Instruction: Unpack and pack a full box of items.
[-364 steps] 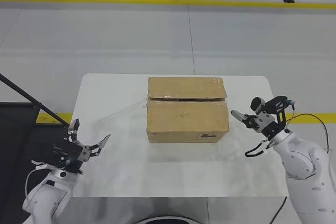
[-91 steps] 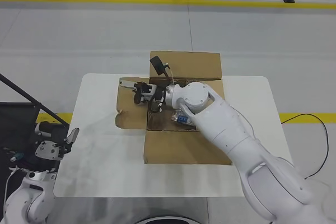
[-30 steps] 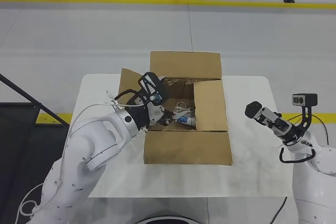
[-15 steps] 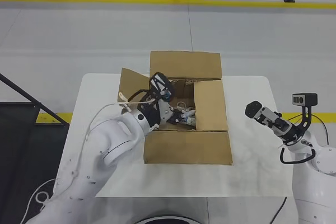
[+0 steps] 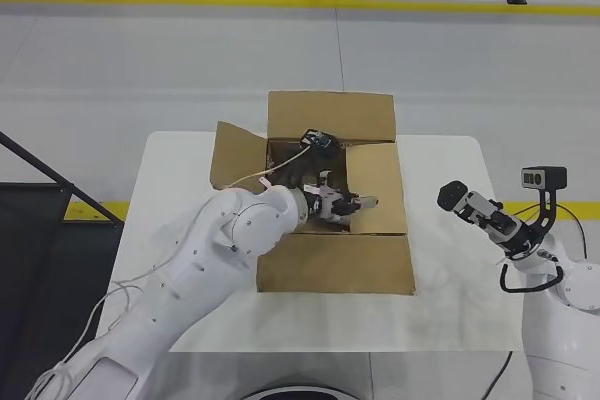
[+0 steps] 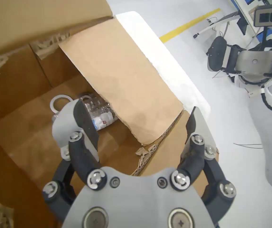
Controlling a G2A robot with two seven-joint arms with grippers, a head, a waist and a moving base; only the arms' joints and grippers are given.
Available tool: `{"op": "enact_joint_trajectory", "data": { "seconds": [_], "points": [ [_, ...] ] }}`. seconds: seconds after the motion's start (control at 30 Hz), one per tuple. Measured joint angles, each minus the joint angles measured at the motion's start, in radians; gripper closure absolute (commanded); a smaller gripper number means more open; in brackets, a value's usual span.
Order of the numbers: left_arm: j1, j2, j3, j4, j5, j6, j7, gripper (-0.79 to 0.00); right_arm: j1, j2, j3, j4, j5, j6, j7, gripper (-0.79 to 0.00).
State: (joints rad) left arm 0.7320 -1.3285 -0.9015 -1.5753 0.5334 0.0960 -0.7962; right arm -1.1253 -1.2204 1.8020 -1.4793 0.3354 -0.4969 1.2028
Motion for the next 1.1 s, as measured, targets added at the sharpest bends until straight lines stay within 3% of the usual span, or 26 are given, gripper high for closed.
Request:
{"op": "enact_joint_trajectory", "data": {
  "seconds": [0.27, 0.73, 0.9, 1.1],
  "points": [
    [-0.046, -0.030, 0.039, 0.131, -0.091, 0.068, 0.012, -0.785, 0.000, 0.000, 0.000, 0.000, 0.000, 0.000, 0.000, -0.785],
    [-0.101, -0.080, 0.075, 0.326, -0.325, -0.072, 0.040, -0.785, 0.000, 0.000, 0.000, 0.000, 0.000, 0.000, 0.000, -0.785],
    [-0.116, -0.091, 0.081, 0.351, -0.344, -0.096, 0.061, -0.785, 0.000, 0.000, 0.000, 0.000, 0.000, 0.000, 0.000, -0.785],
    [-0.102, -0.085, 0.049, 0.307, -0.340, -0.105, 0.066, -0.785, 0.000, 0.000, 0.000, 0.000, 0.000, 0.000, 0.000, -0.785]
  ]
}}
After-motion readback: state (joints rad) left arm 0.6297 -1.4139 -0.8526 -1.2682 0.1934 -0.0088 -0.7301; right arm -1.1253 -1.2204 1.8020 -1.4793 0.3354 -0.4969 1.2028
